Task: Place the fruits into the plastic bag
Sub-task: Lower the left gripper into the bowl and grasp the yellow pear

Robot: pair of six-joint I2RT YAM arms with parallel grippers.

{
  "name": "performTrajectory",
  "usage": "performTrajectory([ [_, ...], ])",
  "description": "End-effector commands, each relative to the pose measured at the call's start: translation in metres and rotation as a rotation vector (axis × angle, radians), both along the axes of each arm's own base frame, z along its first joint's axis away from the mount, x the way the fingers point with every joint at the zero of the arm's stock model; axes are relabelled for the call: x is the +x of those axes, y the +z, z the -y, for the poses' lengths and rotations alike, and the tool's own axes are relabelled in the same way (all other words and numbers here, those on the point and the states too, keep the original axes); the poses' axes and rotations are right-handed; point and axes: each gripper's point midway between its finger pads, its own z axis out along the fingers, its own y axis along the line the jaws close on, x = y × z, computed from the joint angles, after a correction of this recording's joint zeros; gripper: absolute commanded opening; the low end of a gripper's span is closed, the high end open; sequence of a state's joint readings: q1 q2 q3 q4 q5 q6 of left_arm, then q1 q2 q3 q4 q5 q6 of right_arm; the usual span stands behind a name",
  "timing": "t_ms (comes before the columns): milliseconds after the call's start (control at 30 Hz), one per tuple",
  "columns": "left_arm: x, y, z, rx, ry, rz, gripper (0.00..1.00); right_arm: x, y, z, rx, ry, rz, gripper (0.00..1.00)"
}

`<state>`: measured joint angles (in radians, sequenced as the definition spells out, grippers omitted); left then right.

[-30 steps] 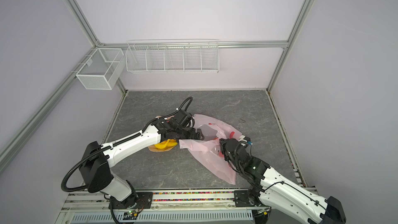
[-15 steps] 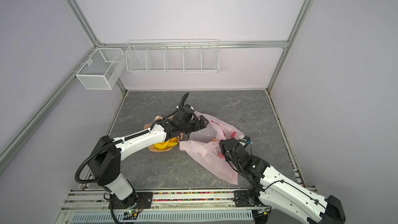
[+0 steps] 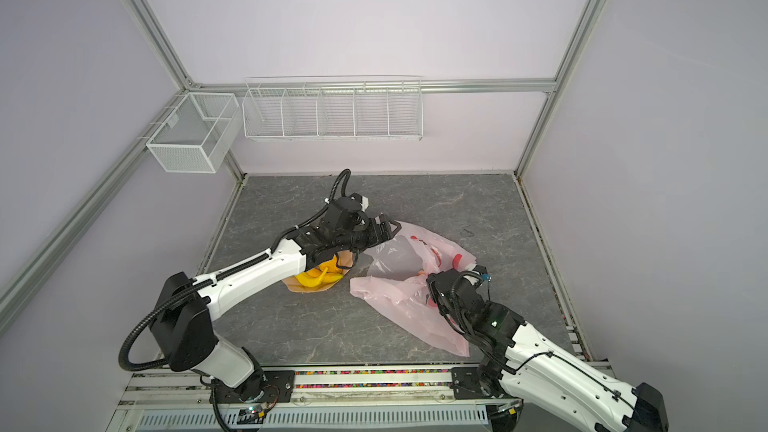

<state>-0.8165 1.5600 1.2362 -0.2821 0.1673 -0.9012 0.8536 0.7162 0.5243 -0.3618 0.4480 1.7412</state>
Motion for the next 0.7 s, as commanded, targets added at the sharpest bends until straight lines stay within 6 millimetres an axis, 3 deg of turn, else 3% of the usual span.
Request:
performTrajectory([
  [0, -0.035, 0.004, -0.024, 0.085, -0.103, -0.05, 0.97, 0.0, 0.007, 0.003, 0.035, -0.027, -0.01, 0.06],
  [167, -0.065, 0.004, -0.075, 0.231, -0.138, -0.086, 0.96, 0.001, 0.008, 0.003, 0.032, -0.025, -0.012, 0.06],
  [400, -0.075, 0.01, -0.177, 0.433, 0.052, -0.099, 0.97, 0.001, 0.009, 0.0, 0.025, -0.013, -0.015, 0.06],
  [533, -0.078, 0.007, -0.208, 0.505, 0.105, -0.126, 0.96, 0.002, 0.01, -0.003, 0.024, -0.002, -0.019, 0.06],
  [667, -0.074, 0.002, -0.212, 0.528, 0.109, -0.128, 0.94, 0.003, 0.012, -0.005, 0.022, 0.005, -0.016, 0.06],
])
